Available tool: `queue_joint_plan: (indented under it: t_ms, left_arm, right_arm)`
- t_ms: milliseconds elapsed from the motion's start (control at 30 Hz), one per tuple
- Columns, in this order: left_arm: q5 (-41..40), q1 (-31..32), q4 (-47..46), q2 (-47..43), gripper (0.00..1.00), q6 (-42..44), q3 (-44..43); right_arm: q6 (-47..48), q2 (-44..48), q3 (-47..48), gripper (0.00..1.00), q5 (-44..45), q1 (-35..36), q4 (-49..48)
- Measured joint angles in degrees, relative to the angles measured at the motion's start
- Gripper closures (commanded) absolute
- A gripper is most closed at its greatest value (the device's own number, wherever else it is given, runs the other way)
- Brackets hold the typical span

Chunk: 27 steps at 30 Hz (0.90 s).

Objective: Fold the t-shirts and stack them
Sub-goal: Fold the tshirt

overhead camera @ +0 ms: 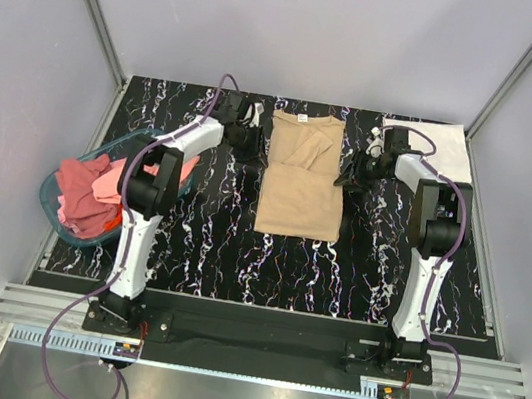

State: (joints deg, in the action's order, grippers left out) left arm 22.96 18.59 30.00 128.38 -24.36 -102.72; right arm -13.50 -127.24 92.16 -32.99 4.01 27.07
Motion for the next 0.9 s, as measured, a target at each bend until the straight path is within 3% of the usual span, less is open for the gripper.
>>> queue_joint_plan:
  t_ms: [133,233,367,500,700,767,900]
  left_arm:
    - [0.22,0.11,-0.09,0.85,0.67,0.28,-0.04]
    - [0.2,0.22,-0.07,2.16,0.73,0.48,-0.15]
    - [0.74,0.2,-0.2,4.26,0.9,0.46,-0.52]
    - [0.96,0.15,-0.17,4.76,0.93,0.26,-1.03]
    - [1.05,0.04,-0.37,4.66,0.75,-0.66,-1.01]
    - [0.87,0.04,-0.52,3.67,0.62,-1.2,-0.02]
    - [-0.42,-0.13,0.85,-1.57,0.6,-2.08,4.81]
  right_arm:
    - [-0.04,0.02,0.09,0.63,1.09,0.0,0.55]
    - [-0.07,0.02,0.22,0.6,1.44,-0.02,1.05]
    - [-0.24,0.26,0.44,0.57,2.23,0.0,1.51]
    - [-1.18,1.03,0.39,0.52,3.61,-0.04,2.62]
    - [-6.45,8.61,-5.05,0.46,5.9,-0.04,3.21]
    - [-9.46,13.22,-8.9,0.39,6.97,-0.04,3.21]
    - [-14.88,22.21,-17.99,0.37,8.57,-0.04,3.26]
